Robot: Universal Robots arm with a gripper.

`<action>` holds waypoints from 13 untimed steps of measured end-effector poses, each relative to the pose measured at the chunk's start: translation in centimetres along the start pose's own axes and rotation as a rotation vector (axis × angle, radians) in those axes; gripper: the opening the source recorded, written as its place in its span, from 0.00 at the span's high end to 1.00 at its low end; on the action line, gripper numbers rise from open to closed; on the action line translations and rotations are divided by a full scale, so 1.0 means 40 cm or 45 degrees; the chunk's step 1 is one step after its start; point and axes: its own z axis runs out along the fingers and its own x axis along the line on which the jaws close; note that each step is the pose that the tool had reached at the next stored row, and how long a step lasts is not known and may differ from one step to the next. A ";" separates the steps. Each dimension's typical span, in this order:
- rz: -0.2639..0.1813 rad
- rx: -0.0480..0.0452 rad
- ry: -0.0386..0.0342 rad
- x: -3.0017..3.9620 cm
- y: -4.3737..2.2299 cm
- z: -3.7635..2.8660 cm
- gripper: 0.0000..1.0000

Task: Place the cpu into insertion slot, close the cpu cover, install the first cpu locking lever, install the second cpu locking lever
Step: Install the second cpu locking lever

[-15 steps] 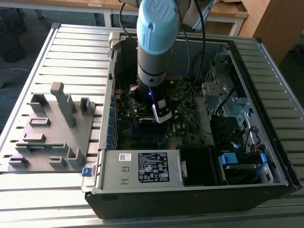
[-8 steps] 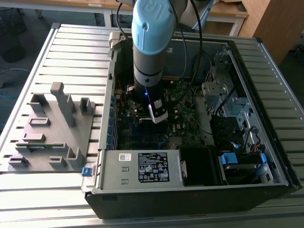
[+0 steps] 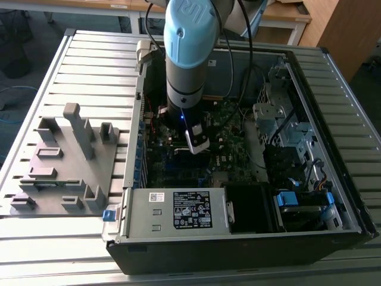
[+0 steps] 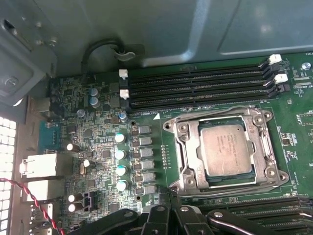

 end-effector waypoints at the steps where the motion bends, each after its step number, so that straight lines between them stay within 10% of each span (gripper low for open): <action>1: 0.000 0.000 0.0000 0.000 0.001 0.000 0.90; 13: 0.000 0.000 0.0000 0.002 -0.001 0.009 0.90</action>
